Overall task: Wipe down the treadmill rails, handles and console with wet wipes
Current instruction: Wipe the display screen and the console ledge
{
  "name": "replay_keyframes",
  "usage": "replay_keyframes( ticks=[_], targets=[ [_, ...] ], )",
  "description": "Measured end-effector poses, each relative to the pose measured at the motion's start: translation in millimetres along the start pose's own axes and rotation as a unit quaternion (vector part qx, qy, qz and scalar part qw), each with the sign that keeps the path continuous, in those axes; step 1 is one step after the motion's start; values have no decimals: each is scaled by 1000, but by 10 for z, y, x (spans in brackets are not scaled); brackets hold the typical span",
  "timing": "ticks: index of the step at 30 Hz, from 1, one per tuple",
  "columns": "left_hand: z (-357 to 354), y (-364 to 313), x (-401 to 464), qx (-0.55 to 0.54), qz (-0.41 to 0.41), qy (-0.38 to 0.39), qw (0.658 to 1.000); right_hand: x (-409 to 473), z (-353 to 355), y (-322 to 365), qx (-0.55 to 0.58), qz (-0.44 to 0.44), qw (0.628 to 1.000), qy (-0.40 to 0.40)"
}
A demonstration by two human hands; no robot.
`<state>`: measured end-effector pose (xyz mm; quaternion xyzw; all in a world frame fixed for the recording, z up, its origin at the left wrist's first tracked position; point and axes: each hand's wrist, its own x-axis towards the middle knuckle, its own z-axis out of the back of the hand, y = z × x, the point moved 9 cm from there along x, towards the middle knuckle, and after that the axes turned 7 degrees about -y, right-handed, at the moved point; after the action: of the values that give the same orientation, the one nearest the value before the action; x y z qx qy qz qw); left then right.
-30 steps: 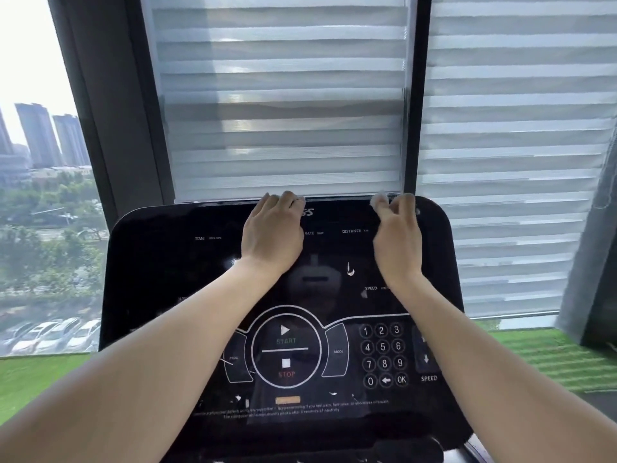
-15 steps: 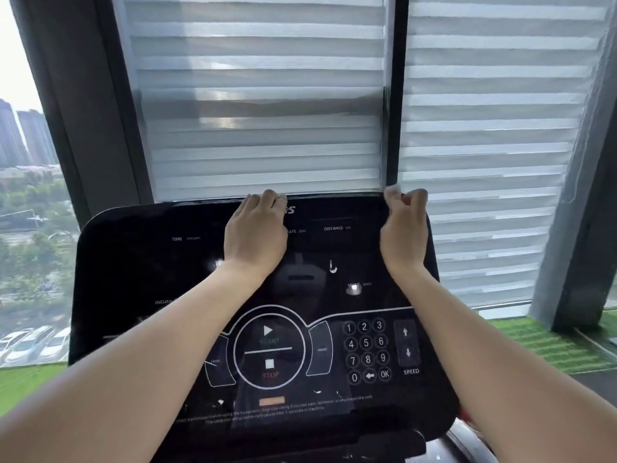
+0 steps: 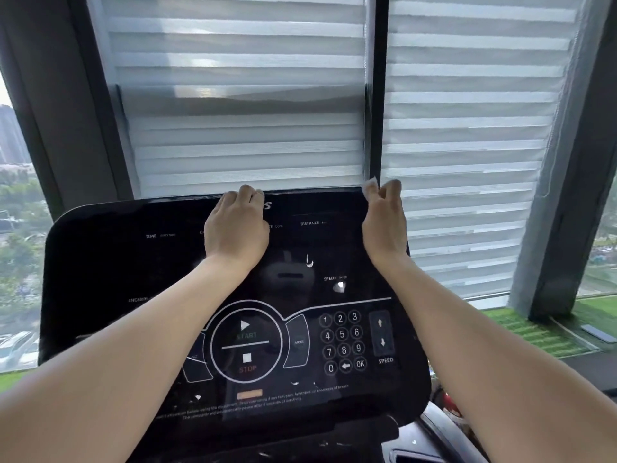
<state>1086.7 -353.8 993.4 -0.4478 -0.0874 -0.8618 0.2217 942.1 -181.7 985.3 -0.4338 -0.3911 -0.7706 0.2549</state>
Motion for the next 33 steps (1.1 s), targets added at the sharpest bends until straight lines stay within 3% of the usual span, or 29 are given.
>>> replay_keyframes(
  ticks=[6, 11, 14, 16, 19, 24, 29, 33],
  targets=[
    [-4, -24, -1, -2, 12, 11, 1000, -323, 92, -55, -46, 47, 998, 10],
    [-10, -41, -1, 6, 11, 11, 1000, -69, 185, 98, 5, 69, 997, -32],
    [-10, -41, -10, 12, 6, 9, 1000, -96, 97, 106, -13, 76, 997, -2],
    [-9, -43, -12, 15, -1, 5, 1000, -252, -28, -28, 46, 23, 997, 49],
    [-17, -38, -13, 12, 2, 2, 1000, -188, -130, -134, 38, 0, 996, 76],
    [-27, -44, -22, 0, 16, 6, 1000, 137, -108, -164, 45, -33, 996, 68],
    [-3, -217, -256, -16, -18, -22, 999, -322, 131, -241, -19, 31, 999, 30],
    [-62, -479, -582, -63, -47, -27, 997, -811, 354, -366, -53, 23, 998, 12]
  ],
)
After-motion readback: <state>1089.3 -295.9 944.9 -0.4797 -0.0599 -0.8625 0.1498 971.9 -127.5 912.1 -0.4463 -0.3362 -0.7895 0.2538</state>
